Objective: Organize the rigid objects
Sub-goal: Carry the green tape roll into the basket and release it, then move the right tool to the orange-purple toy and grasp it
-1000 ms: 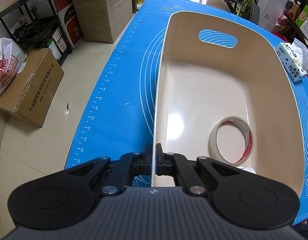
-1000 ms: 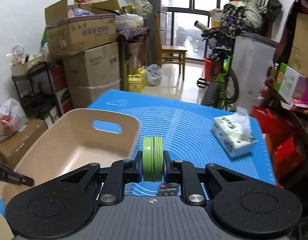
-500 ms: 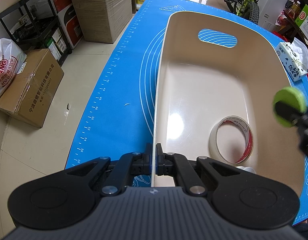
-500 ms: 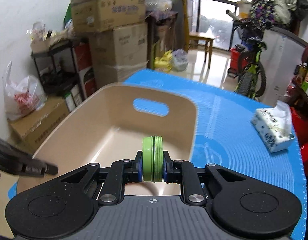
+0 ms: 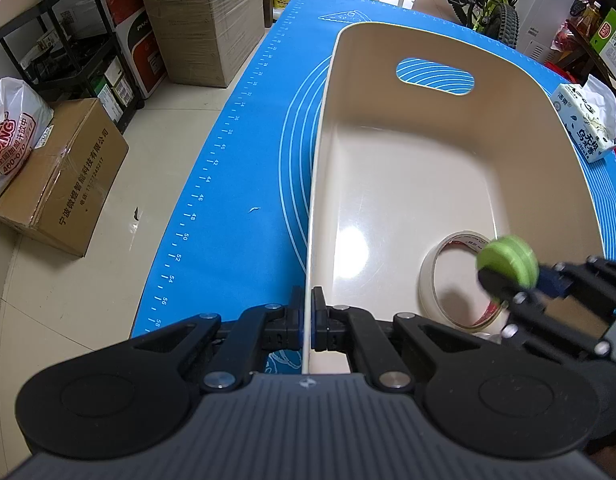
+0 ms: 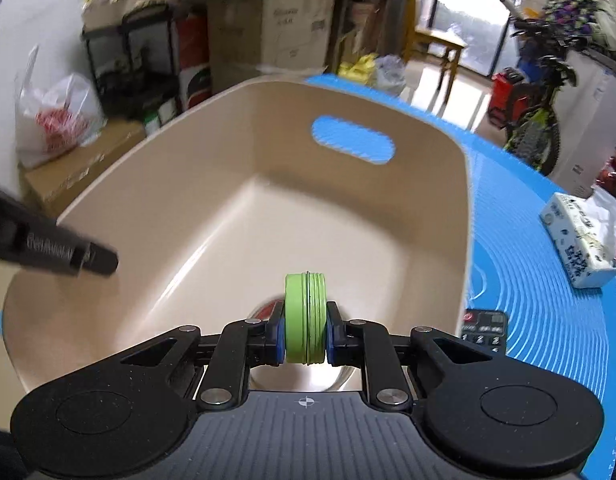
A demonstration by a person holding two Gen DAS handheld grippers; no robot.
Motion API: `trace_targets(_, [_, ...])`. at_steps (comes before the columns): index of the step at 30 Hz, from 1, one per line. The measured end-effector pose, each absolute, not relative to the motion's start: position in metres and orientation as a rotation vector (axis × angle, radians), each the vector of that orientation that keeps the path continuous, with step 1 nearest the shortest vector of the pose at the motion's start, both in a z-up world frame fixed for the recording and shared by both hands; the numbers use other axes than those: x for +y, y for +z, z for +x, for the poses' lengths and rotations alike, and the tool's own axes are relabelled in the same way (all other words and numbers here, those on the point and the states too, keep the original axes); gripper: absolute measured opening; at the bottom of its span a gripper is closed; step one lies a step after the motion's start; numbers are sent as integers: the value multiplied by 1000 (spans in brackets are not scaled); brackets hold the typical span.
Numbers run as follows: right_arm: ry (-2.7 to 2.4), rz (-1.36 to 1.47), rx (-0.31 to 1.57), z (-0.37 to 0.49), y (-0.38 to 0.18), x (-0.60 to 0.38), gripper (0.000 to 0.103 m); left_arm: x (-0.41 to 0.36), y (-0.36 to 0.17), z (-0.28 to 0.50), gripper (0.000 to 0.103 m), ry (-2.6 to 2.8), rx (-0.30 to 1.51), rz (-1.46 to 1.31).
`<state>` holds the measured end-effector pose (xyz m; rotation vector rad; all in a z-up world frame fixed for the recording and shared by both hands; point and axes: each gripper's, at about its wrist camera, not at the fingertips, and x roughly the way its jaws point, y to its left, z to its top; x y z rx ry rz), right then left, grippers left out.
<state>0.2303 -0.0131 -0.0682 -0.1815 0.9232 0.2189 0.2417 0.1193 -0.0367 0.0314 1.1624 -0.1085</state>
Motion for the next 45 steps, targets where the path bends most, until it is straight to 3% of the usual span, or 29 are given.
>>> trace_targets(6, [226, -190, 948, 229, -71, -10, 29, 119, -37, 242, 4, -108, 1162, 32])
trace_targets(18, [230, -133, 850, 215, -47, -16, 66, 118, -36, 242, 4, -108, 1162, 32])
trace_targets(36, [75, -11, 735, 173, -6, -112, 72, 118, -36, 242, 4, -109, 1162, 32])
trace_targets(45, [-32, 38, 833, 141, -35, -165, 75, 117, -36, 242, 4, -108, 1162, 31])
